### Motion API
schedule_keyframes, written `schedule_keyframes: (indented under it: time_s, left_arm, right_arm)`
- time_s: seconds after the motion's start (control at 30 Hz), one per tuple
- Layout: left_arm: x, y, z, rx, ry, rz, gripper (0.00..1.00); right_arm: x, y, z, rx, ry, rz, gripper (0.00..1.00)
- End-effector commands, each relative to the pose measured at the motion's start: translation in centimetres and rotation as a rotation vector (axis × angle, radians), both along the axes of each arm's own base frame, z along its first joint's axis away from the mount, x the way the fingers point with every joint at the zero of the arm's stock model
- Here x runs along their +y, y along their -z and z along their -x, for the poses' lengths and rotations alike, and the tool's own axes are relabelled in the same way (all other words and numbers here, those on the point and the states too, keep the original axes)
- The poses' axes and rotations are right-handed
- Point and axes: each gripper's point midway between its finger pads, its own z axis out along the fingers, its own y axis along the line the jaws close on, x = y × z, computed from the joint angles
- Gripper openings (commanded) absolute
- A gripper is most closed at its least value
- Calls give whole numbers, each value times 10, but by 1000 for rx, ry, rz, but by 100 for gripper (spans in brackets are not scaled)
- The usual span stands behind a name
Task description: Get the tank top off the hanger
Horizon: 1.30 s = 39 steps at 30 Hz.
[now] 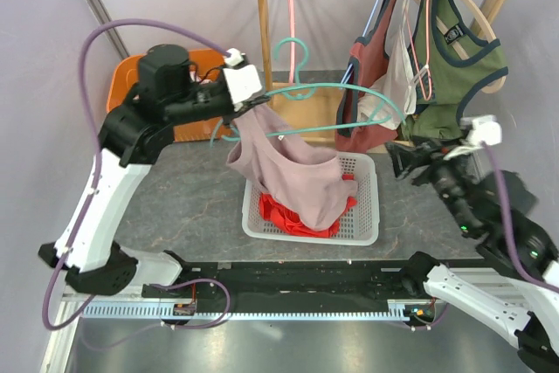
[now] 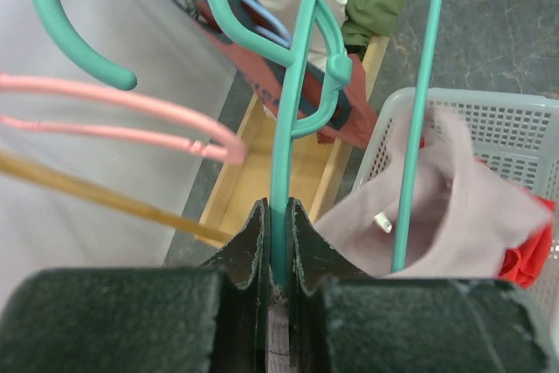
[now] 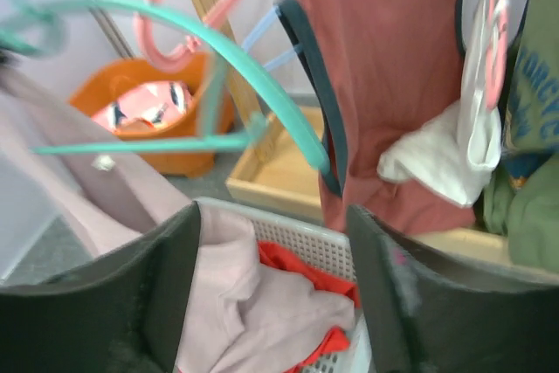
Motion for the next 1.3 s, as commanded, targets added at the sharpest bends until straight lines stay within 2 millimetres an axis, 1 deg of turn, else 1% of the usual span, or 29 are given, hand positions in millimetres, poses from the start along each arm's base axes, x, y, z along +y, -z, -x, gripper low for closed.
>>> schedule_keyframes:
  time_s: [0.0, 0.03, 0.07, 0.1, 0.13, 0.17, 0.2, 0.23, 0.27, 0.3, 0.33, 0.37, 0.4, 0.43, 0.47, 0.5, 0.53, 0.57, 0.67, 0.77, 0.97, 1.03, 1.13, 1.17, 1.2, 1.27]
  left_arm:
    - [-20, -44, 6, -179, 78, 25, 2]
    - [-22, -45, 7, -179, 84, 26, 2]
    - [-23, -41, 10, -168, 93, 14, 2]
    - [-25, -38, 13, -176, 110, -2, 2]
    - [-26, -29, 15, -165, 122, -24, 2]
    - [-25, -18, 18, -149, 132, -58, 2]
    - [-27, -10, 23, -162, 157, -90, 2]
    - [-25, 2, 28, -149, 175, -127, 2]
    - [-23, 11, 33, -147, 193, -157, 2]
    - [-21, 24, 40, -149, 227, -209, 2]
    - [-19, 32, 45, -146, 248, -232, 2]
    - [-17, 35, 48, -158, 263, -249, 2]
    - [-15, 39, 50, -147, 272, -261, 2]
    - [-14, 38, 53, -155, 277, -262, 2]
    - [-13, 38, 54, -161, 281, -265, 2]
    - [-13, 36, 54, -166, 281, -263, 2]
    - [-12, 34, 54, -174, 279, -263, 2]
    - [-12, 32, 54, -185, 278, -262, 2]
    - [-11, 29, 52, -202, 274, -266, 2]
    - [-9, 27, 51, -225, 269, -274, 2]
    - [-6, 21, 56, -272, 287, -275, 2]
    - [-8, 14, 59, -282, 299, -258, 2]
    - [-8, 8, 63, -288, 310, -240, 2]
    - [-9, 10, 63, -284, 312, -240, 2]
    - [-7, 10, 64, -288, 312, -242, 2]
    - [-4, 10, 66, -291, 312, -244, 2]
  right_arm:
    - [-16, -46, 29, -92, -57, -28, 81]
    - [-17, -51, 32, -100, -67, -25, 83]
    - [-21, -64, 38, -123, -75, -38, 84]
    - [-17, -66, 41, -122, -102, -23, 84]
    - [-17, -71, 43, -135, -116, -8, 84]
    - [-19, -84, 48, -165, -128, -18, 84]
    - [-14, -88, 49, -176, -156, -7, 84]
    - [-14, -97, 52, -205, -169, 6, 84]
    - [-11, -100, 52, -214, -184, 18, 84]
    - [0, -101, 50, -215, -223, 38, 84]
    - [4, -106, 50, -227, -240, 45, 84]
    - [11, -105, 48, -230, -268, 74, 84]
    - [22, -101, 42, -211, -297, 103, 83]
    - [34, -99, 45, -210, -359, 122, 83]
    - [41, -95, 44, -207, -388, 148, 83]
    - [54, -84, 40, -172, -433, 182, 83]
    - [65, -79, 45, -161, -503, 192, 83]
    - [73, -70, 42, -127, -533, 210, 83]
    - [89, -57, 50, -86, -637, 226, 83]
    - [92, -50, 55, -74, -673, 229, 83]
    - [83, -40, 61, -55, -661, 239, 83]
    - [83, -33, 60, -52, -666, 266, 82]
    - [87, -21, 60, -17, -687, 274, 83]
    - [90, -18, 61, -4, -700, 275, 83]
    - [95, -8, 59, 25, -715, 281, 82]
    - [99, -3, 56, 43, -723, 286, 82]
